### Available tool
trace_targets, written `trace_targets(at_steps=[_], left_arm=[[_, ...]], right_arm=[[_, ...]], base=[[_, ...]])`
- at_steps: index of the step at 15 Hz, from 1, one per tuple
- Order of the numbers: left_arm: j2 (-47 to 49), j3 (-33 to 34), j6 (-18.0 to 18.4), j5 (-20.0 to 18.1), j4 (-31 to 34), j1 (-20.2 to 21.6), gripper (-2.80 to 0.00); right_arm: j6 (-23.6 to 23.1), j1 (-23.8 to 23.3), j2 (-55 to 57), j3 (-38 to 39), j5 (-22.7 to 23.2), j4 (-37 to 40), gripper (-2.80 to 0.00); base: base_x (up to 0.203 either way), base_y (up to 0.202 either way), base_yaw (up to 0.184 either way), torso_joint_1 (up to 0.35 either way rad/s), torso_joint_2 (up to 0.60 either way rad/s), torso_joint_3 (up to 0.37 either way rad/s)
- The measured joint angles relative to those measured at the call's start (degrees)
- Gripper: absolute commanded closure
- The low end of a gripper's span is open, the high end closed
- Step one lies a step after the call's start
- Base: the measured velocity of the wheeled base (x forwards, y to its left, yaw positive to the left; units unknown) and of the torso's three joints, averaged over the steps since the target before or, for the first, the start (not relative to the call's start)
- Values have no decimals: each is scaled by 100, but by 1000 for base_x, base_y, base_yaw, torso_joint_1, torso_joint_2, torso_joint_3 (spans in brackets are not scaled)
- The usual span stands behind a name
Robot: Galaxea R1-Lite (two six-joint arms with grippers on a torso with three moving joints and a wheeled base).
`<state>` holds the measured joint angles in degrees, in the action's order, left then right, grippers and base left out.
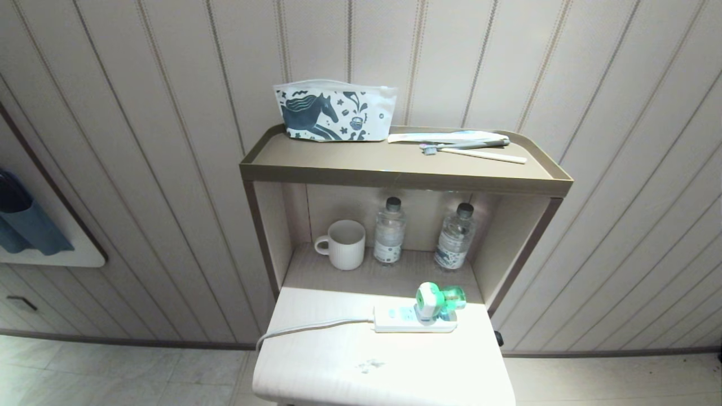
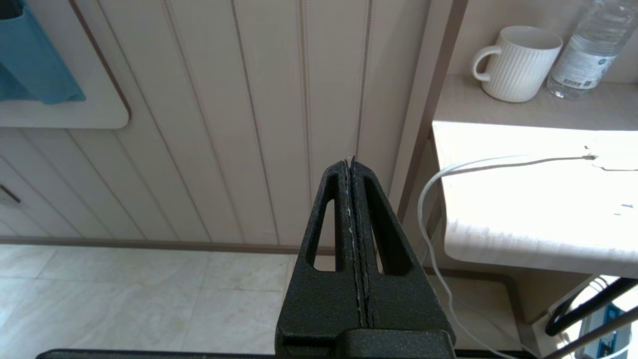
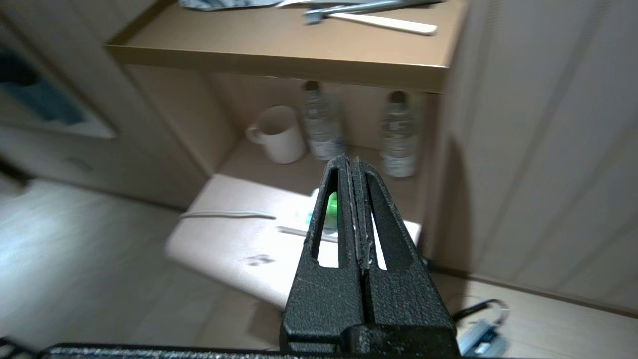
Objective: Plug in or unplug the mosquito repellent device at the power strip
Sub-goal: Hold the socket with your left hand and unplug it with your right hand
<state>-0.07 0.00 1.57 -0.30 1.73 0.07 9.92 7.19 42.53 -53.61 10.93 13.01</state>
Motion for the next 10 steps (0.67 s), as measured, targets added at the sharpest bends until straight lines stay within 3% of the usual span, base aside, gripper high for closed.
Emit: trace_targets(at_steps=[3, 5, 8, 10], left_arm=[[0, 0, 0, 4, 13, 0, 0], [0, -7, 0, 0, 33, -3, 0], [0, -11, 1, -4, 53, 0, 0], [0, -18, -1, -5, 80, 0, 0]], right_arm=[[440, 1211, 1366, -738, -264, 29, 0], [459, 1850, 2281, -952, -970, 95, 0], [-149, 2391, 3411, -740, -2048, 221, 0], [-929, 2453, 3883, -603, -2178, 237, 0]], base=[[0, 0, 0, 0, 0, 0], [0, 0, 0, 0, 0, 0], [0, 0, 0, 0, 0, 0], [0, 0, 0, 0, 0, 0]])
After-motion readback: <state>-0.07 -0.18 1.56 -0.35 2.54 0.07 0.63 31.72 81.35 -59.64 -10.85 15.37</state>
